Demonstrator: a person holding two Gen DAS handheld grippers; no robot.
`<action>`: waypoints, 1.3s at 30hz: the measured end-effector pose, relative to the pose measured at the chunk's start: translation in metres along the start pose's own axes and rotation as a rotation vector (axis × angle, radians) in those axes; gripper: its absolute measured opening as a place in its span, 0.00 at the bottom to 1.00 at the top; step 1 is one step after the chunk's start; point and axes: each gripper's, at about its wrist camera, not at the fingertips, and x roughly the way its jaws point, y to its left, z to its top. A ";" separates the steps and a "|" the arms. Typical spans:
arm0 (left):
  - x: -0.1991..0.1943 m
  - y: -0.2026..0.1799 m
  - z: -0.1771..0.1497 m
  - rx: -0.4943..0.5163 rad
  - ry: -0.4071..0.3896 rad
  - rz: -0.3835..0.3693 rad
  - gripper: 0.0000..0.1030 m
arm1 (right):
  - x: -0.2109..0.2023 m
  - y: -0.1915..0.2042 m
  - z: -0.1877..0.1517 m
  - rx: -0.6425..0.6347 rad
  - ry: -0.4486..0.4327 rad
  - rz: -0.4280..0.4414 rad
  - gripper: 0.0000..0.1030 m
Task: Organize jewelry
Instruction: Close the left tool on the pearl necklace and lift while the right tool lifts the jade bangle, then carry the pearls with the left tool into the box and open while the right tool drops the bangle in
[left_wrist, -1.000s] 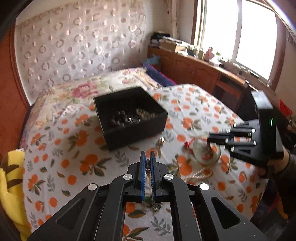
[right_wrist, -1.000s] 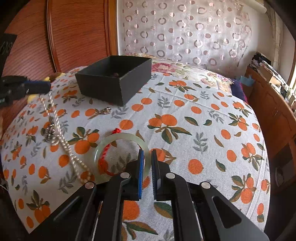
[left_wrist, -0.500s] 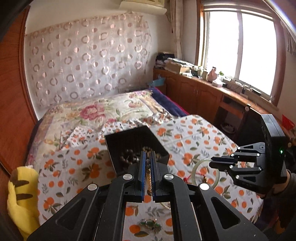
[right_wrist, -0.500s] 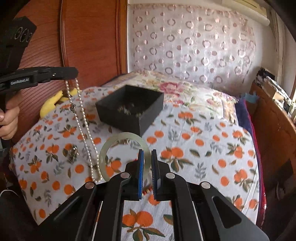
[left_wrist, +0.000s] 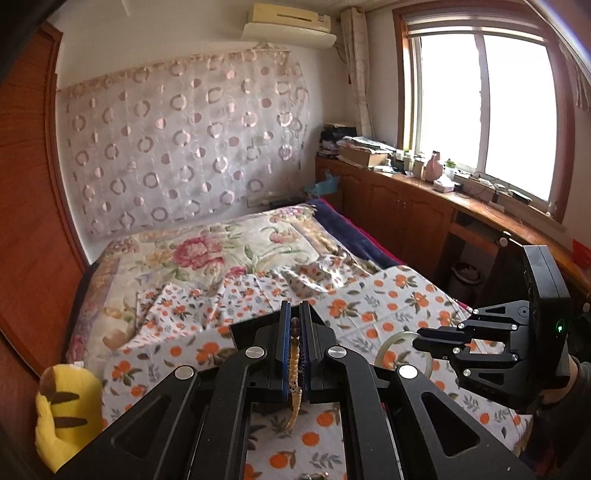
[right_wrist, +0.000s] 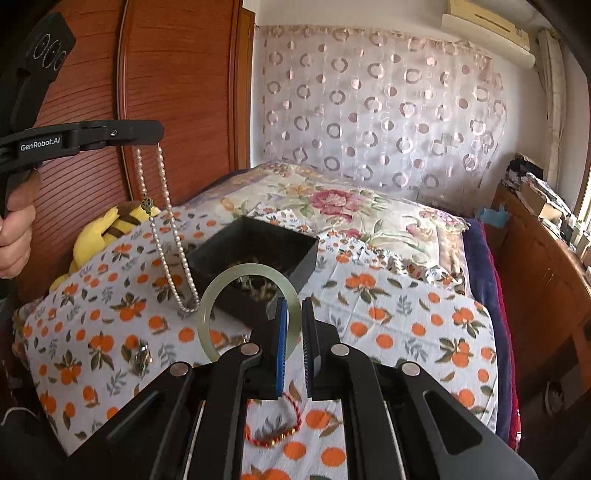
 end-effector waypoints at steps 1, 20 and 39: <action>0.000 0.002 0.002 -0.002 -0.002 0.003 0.04 | 0.001 0.000 0.003 -0.003 -0.004 -0.002 0.09; 0.013 0.019 0.057 -0.008 -0.038 0.065 0.04 | 0.034 -0.004 0.044 0.025 -0.019 0.007 0.09; 0.060 0.032 0.006 -0.031 0.108 0.053 0.04 | 0.114 0.012 0.032 0.061 0.078 0.028 0.09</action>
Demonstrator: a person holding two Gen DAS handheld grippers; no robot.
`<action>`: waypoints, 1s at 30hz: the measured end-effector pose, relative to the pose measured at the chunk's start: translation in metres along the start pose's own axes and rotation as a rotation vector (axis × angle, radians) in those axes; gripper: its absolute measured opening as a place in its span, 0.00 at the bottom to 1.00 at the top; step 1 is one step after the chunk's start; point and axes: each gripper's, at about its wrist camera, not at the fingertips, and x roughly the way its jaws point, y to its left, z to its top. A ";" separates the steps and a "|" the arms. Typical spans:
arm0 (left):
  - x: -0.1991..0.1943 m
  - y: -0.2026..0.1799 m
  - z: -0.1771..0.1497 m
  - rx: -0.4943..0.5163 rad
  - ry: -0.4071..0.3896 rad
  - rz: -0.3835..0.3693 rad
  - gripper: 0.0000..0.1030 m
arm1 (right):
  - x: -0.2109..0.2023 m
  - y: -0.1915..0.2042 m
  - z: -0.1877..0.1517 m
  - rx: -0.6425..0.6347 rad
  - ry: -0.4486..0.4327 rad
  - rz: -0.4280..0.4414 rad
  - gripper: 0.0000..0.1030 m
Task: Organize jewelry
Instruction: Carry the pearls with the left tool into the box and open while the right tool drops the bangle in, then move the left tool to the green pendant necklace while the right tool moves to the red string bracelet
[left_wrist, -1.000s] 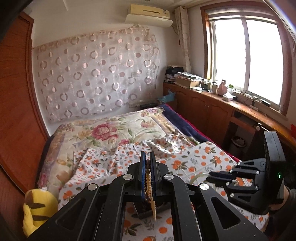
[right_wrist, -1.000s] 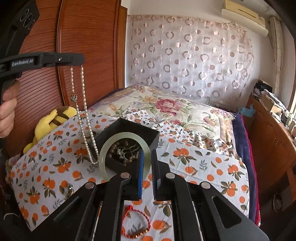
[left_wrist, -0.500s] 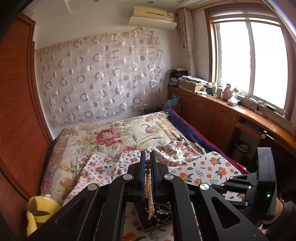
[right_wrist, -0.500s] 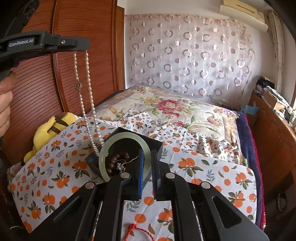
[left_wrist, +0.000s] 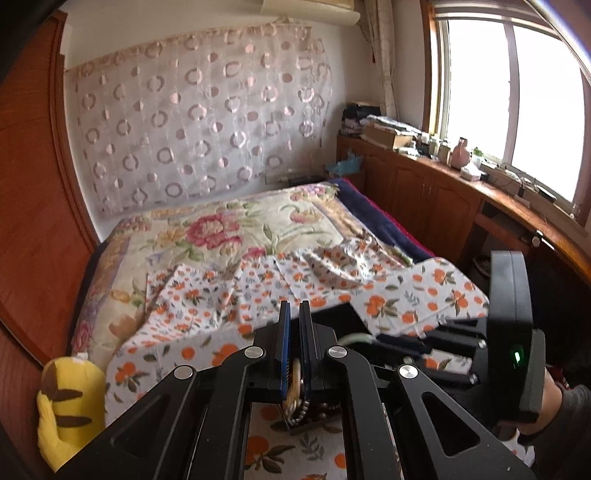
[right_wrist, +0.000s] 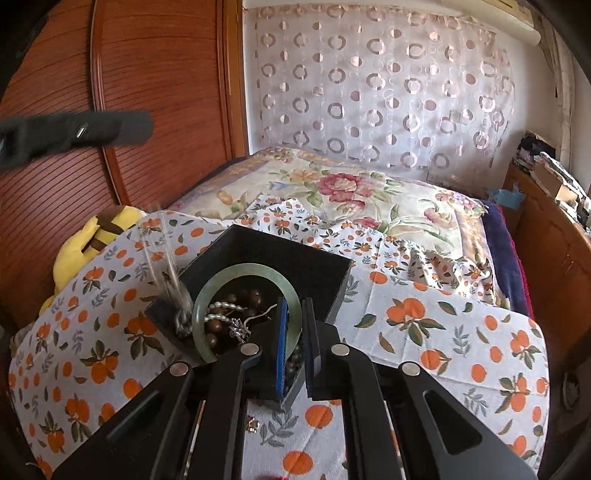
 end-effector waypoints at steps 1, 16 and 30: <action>0.002 -0.001 -0.004 0.009 0.007 0.003 0.04 | 0.003 0.000 0.000 0.002 0.006 0.008 0.09; -0.009 -0.011 -0.046 0.020 0.021 -0.037 0.05 | -0.042 0.003 -0.020 -0.029 -0.056 0.023 0.33; -0.006 -0.017 -0.128 -0.005 0.128 -0.068 0.06 | -0.056 -0.014 -0.100 -0.040 0.109 0.021 0.29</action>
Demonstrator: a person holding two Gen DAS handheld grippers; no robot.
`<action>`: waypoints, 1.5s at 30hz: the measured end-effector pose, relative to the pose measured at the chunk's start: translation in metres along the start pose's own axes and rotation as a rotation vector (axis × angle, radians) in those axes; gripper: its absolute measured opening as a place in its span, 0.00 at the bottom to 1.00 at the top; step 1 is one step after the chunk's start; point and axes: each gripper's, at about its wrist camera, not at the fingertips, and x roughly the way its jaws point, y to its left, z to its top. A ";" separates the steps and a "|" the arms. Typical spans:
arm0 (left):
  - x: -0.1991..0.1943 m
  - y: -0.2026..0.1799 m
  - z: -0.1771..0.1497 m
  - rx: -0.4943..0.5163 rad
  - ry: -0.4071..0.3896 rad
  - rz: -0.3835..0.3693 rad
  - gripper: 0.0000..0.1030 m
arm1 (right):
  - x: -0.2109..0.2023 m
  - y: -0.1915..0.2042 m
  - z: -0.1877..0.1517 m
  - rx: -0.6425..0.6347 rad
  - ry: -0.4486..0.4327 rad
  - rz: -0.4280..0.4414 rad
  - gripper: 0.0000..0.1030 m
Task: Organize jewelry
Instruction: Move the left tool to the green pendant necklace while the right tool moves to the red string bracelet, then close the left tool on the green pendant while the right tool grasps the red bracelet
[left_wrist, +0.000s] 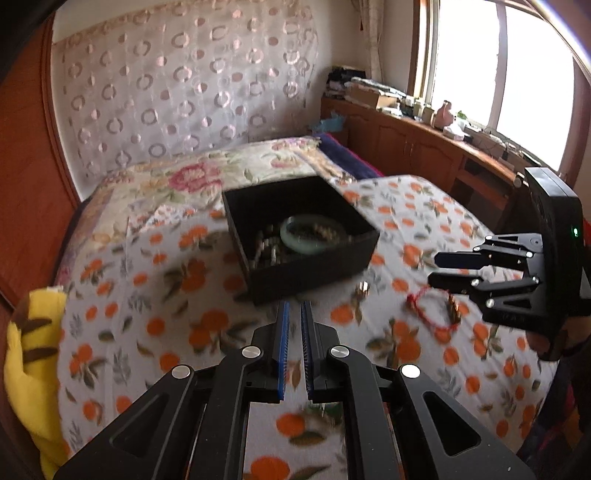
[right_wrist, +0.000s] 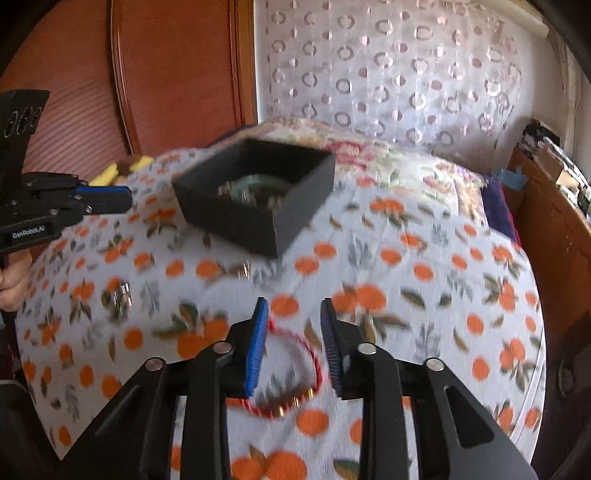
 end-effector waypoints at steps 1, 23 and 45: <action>0.000 0.000 -0.007 0.000 0.011 -0.002 0.08 | 0.001 0.000 -0.006 -0.002 0.019 -0.002 0.29; 0.009 -0.026 -0.062 0.022 0.094 -0.039 0.38 | -0.003 0.008 -0.037 -0.013 0.062 -0.040 0.28; 0.007 -0.010 -0.072 0.007 0.108 0.039 0.38 | -0.003 0.006 -0.037 -0.005 0.062 -0.033 0.28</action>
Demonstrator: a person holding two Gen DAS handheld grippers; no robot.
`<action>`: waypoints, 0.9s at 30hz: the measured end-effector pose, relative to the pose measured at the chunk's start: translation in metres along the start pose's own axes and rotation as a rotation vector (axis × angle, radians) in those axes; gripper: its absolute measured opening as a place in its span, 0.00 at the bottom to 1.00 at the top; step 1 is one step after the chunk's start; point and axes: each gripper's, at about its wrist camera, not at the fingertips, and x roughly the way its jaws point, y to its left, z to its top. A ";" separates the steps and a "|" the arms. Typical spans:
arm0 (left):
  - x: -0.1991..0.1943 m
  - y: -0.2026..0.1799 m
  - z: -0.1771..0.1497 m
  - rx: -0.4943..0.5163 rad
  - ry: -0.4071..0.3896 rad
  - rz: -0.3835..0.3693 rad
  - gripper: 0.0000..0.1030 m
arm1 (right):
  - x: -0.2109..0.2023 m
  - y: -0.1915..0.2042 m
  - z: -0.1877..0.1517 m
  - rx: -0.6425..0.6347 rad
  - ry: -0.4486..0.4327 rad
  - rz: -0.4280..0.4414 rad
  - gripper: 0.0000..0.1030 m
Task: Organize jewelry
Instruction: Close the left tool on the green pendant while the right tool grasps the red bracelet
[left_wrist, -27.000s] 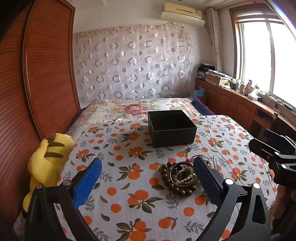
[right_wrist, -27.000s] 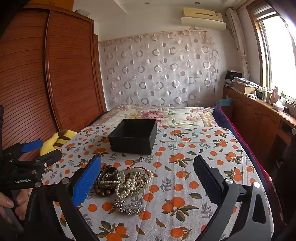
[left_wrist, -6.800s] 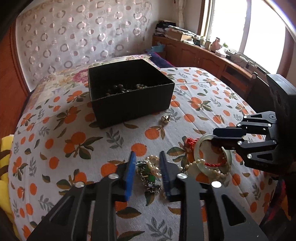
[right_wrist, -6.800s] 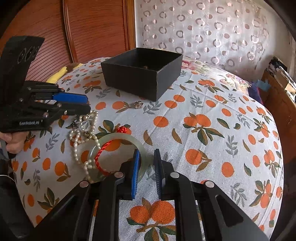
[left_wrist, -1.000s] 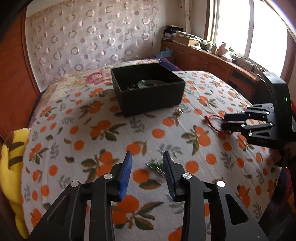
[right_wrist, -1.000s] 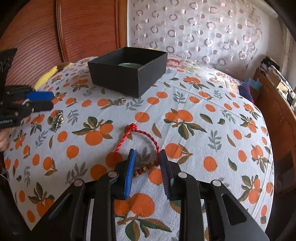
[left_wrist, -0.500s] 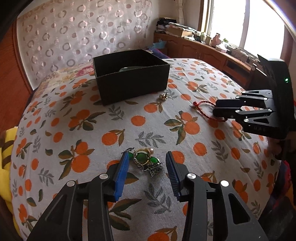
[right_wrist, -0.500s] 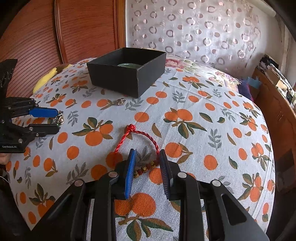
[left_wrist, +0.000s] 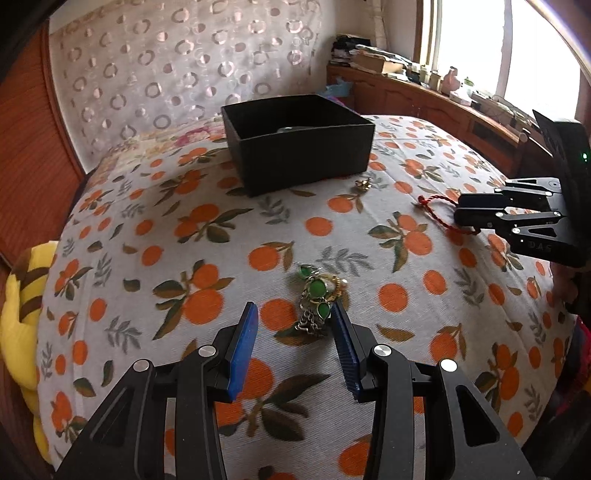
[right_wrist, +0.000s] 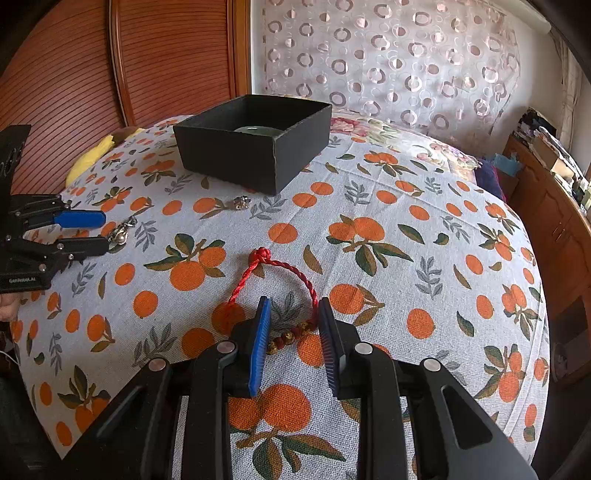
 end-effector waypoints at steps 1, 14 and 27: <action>0.000 0.002 0.000 -0.004 -0.003 -0.007 0.37 | 0.000 0.000 0.000 0.000 0.000 0.000 0.28; -0.005 -0.001 0.004 0.000 -0.039 -0.048 0.07 | 0.000 0.000 0.000 0.001 0.000 0.001 0.28; -0.034 0.020 0.028 -0.057 -0.134 -0.017 0.07 | 0.000 0.004 0.001 -0.025 -0.001 0.013 0.07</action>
